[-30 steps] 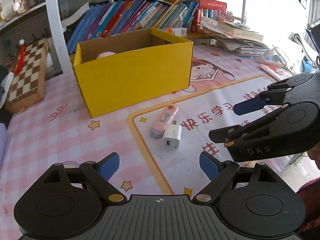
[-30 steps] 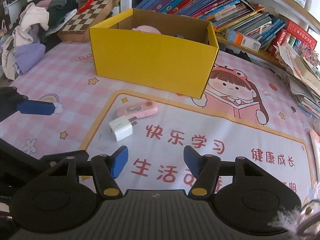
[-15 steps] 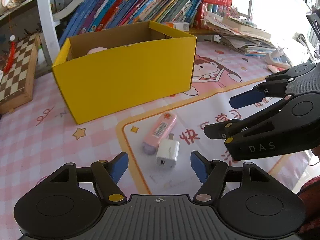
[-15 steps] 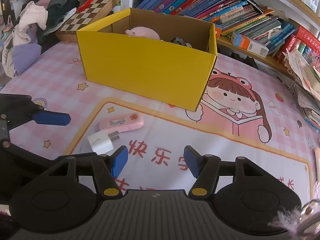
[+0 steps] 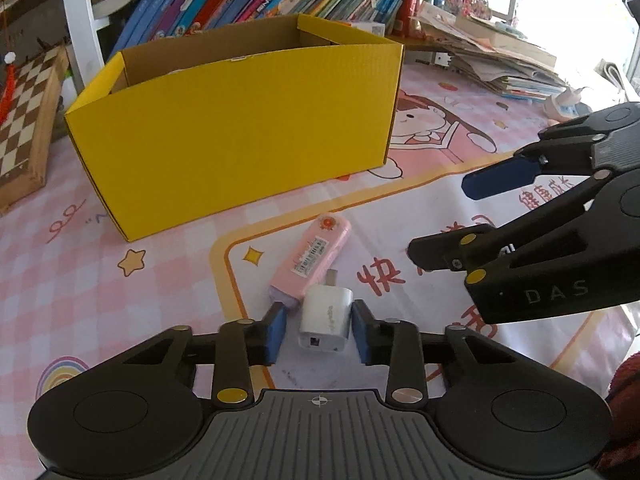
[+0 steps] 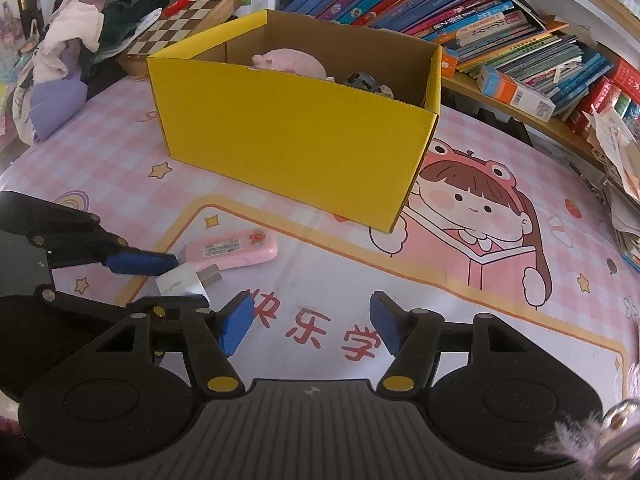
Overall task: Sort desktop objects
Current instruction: 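Close the left tool on the white charger plug while the right tool grasps the pink USB stick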
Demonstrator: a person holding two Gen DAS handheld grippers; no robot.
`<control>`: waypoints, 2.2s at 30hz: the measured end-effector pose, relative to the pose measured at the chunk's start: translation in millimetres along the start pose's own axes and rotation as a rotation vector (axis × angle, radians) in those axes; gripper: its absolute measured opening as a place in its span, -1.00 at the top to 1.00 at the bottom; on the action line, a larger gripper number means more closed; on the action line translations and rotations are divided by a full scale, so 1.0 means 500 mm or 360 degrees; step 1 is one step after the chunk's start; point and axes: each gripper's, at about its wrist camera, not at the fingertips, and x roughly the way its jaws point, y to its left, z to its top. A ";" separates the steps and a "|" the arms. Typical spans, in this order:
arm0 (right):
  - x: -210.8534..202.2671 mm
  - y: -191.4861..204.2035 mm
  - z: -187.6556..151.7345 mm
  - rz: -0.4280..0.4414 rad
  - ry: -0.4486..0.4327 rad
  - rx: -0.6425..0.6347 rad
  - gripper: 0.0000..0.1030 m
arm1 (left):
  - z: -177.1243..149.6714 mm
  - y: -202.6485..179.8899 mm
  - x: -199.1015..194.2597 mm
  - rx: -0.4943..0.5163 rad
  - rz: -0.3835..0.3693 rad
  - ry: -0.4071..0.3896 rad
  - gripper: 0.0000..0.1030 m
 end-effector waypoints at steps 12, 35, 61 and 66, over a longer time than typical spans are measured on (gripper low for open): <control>0.026 0.022 0.016 0.0106 0.0027 -0.0041 -0.33 | -0.010 0.018 -0.037 -0.0041 0.0071 -0.0003 0.54; 0.108 0.065 0.053 0.0178 0.0123 -0.0067 -0.68 | -0.041 0.096 -0.093 -0.0276 0.0269 -0.0011 0.54; 0.132 0.094 0.070 0.0214 0.0098 -0.0164 -0.48 | -0.041 0.100 -0.098 -0.0268 0.0277 -0.0029 0.54; 0.116 0.090 0.070 0.0216 0.0086 -0.0132 -0.48 | -0.035 0.099 -0.104 -0.0255 0.0268 -0.0055 0.54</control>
